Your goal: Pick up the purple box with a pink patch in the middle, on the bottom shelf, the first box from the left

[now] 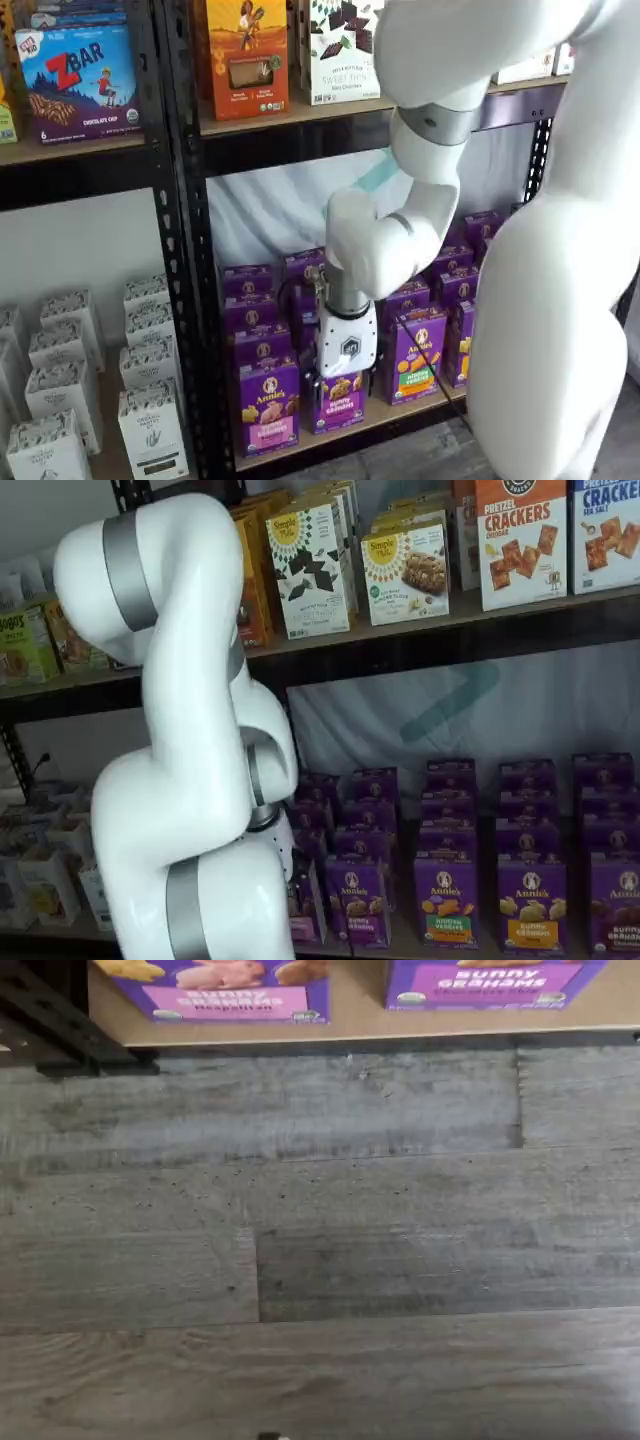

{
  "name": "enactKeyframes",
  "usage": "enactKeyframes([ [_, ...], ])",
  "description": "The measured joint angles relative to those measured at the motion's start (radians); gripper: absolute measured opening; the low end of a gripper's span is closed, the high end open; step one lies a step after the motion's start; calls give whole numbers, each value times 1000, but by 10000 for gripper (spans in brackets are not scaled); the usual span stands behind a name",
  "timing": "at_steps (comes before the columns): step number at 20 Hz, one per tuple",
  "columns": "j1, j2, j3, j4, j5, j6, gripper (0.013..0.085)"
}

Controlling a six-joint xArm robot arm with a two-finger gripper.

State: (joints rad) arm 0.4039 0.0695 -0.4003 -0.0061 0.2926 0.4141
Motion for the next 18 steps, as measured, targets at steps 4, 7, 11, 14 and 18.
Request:
enactKeyframes([
  [4,11,101,-79,11,8,0,850],
  [7,7,178,-146,21,21,-13,850],
  [11,-11,269,-232,-41,22,28,850],
  [14,-14,318,-271,30,-16,-43,850],
  [18,-18,392,-339,146,-72,-162,850],
])
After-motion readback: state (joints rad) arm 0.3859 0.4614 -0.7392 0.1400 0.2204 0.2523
